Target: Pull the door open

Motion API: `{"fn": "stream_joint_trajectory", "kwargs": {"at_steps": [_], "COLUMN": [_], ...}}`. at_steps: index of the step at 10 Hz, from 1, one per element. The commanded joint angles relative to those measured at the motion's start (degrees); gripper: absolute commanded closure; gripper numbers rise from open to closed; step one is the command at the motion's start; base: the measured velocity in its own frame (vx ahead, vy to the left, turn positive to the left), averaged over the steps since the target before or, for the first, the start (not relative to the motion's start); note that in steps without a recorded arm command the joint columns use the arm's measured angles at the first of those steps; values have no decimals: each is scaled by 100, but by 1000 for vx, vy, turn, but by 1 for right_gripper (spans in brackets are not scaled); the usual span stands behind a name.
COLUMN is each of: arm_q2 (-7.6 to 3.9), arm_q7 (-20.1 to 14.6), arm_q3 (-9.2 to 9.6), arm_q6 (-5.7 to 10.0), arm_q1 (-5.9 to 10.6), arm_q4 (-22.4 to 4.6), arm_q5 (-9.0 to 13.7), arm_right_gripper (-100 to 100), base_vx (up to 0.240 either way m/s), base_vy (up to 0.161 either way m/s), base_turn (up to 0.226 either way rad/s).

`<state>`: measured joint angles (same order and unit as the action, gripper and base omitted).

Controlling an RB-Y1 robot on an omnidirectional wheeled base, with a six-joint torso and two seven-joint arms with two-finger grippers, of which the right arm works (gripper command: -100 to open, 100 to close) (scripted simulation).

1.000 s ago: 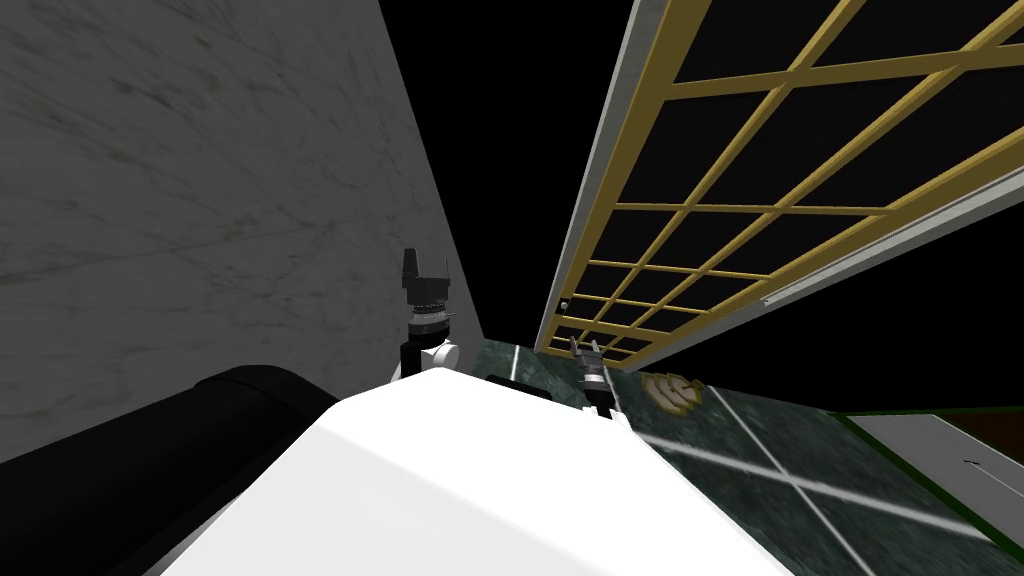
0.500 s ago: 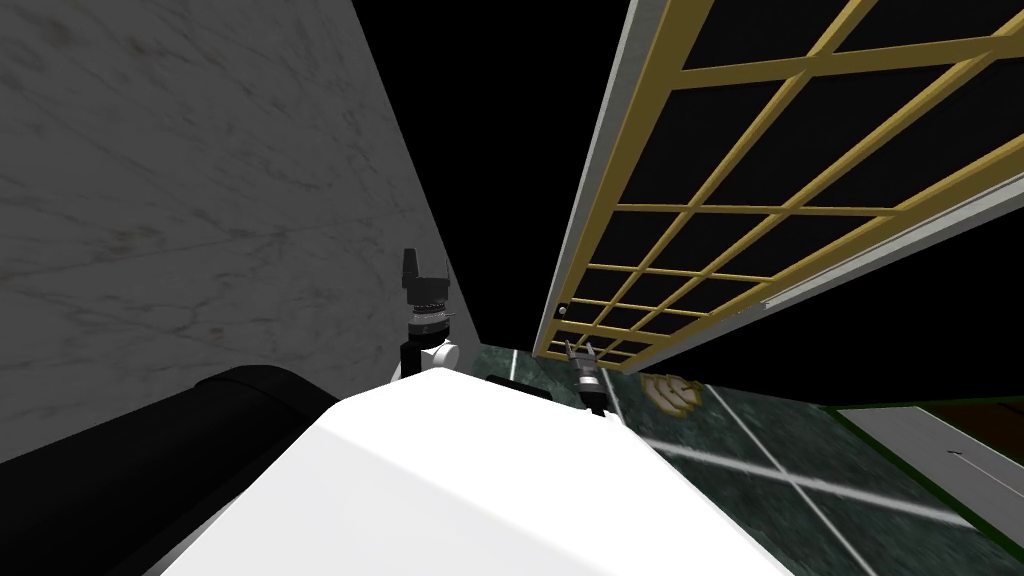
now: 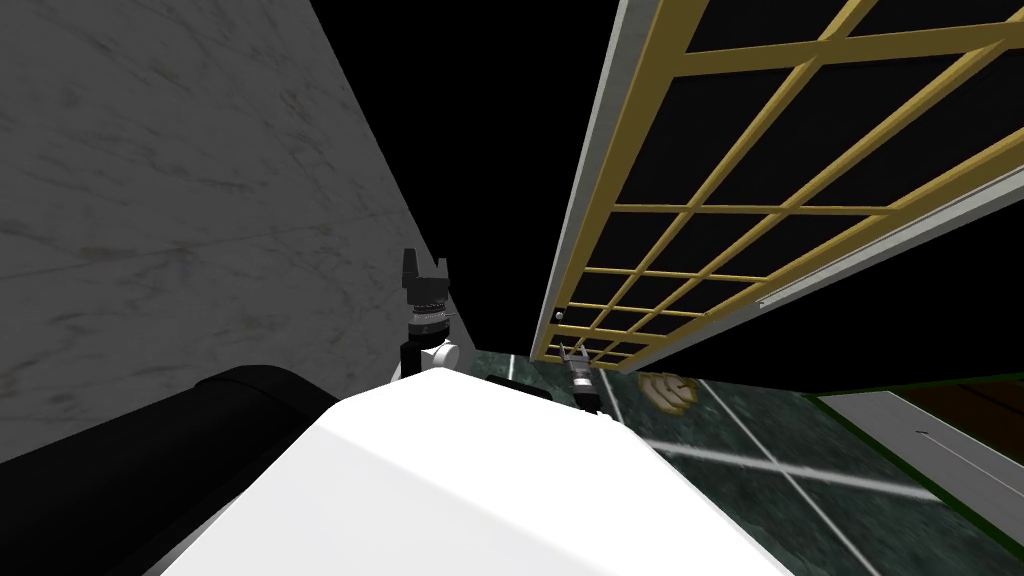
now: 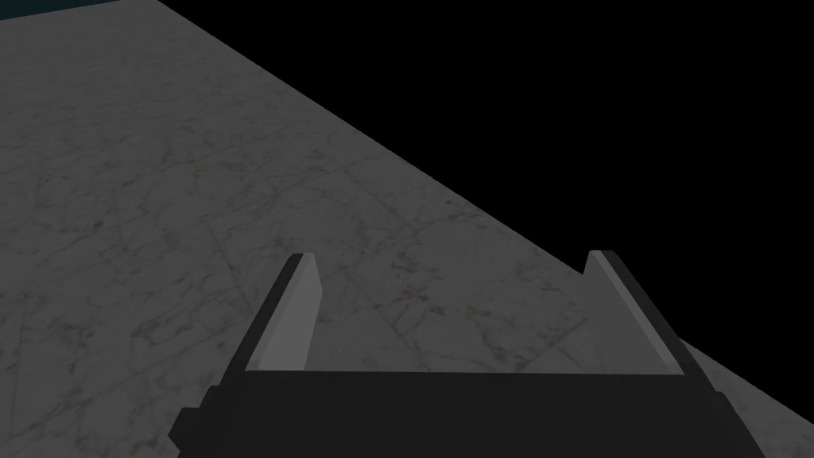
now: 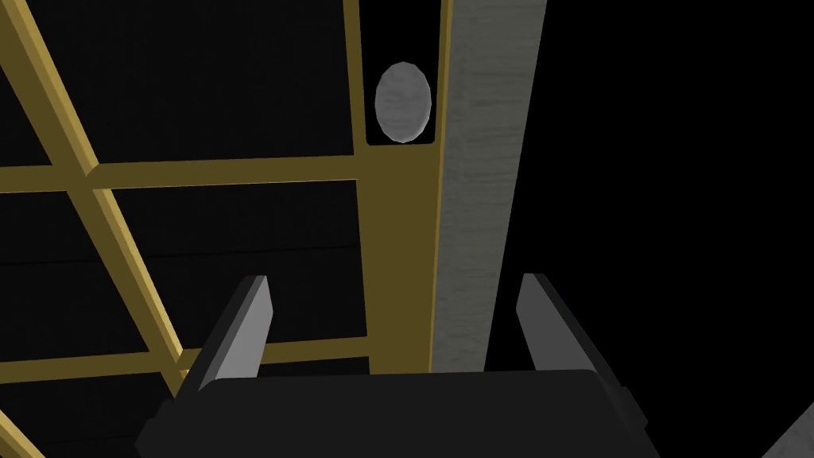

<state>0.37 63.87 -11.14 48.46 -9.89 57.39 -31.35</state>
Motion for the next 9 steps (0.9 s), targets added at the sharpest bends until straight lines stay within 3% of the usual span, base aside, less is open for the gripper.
{"fn": "stream_joint_trajectory", "kwargs": {"at_steps": [1, 2, 3, 6, 9], "arm_q2": [60, 103, 73, 55, 8], "arm_q7": [161, 264, 219, 332, 518], "arm_q3": [-14, -25, -42, -186, -527], "arm_q6": [50, 84, 96, 48, -24], "arm_q1": [42, 70, 108, 184, 314], "arm_q4": [-154, -261, -292, -394, -548], "arm_q5": [-55, -90, -54, 80, 320], "arm_right_gripper": [-100, -100, -100, -100, -100], "base_vx": [145, 172, 76, -31, 7], "base_vy": [29, 52, 33, -52, 5], "base_turn": [-146, -180, -33, 253, 270]}}
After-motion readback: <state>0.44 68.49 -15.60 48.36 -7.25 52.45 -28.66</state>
